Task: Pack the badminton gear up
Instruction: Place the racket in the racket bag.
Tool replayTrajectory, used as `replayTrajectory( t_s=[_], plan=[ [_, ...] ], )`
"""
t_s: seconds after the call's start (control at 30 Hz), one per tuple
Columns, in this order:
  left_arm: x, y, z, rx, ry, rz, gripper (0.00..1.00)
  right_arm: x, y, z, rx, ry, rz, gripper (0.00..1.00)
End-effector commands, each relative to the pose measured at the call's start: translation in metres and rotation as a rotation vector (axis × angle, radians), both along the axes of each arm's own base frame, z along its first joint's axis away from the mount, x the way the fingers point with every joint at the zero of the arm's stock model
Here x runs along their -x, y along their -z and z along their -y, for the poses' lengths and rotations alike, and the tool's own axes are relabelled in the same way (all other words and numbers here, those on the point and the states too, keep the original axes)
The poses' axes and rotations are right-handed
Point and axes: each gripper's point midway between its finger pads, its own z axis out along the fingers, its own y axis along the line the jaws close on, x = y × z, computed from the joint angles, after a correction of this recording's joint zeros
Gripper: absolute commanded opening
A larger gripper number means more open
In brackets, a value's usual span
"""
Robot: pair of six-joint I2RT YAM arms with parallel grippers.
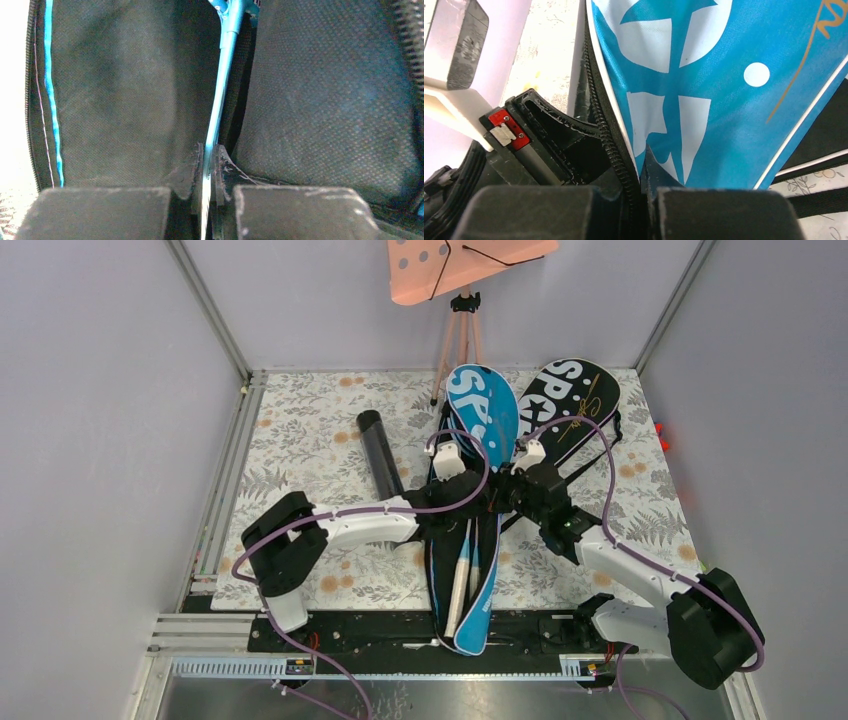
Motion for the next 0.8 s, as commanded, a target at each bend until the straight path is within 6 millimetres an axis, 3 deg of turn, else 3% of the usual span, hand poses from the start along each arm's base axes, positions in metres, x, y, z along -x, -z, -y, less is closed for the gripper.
replayTrajectory(
  t_s=[0.0, 0.13, 0.33, 0.5, 0.67, 0.7, 0.77],
  plan=[
    [-0.082, -0.079, -0.022, 0.278, -0.4, 0.245, 0.0, 0.092, -0.031, -0.057, -0.257, -0.451, -0.157, 0.0],
    [-0.08, -0.061, -0.019, 0.254, -0.399, 0.221, 0.0, 0.087, -0.045, -0.055, -0.284, -0.412, -0.12, 0.0],
    [-0.069, -0.047, -0.007, 0.223, -0.322, 0.191, 0.24, 0.074, -0.069, -0.034, -0.273, -0.29, -0.013, 0.0],
    [-0.047, -0.079, 0.004, 0.174, -0.123, 0.257, 0.38, 0.054, -0.068, -0.003, -0.154, -0.133, 0.046, 0.0],
    [-0.013, -0.126, 0.008, 0.034, 0.118, 0.326, 0.7, 0.034, -0.062, 0.022, -0.033, -0.036, 0.069, 0.0],
    [-0.005, -0.132, 0.008, 0.004, 0.184, 0.323, 0.84, 0.032, -0.058, 0.026, -0.001, -0.031, 0.055, 0.0],
    [0.011, -0.147, 0.009, -0.031, 0.313, 0.34, 0.95, 0.028, -0.061, 0.03, 0.032, -0.036, 0.068, 0.0]
  ],
)
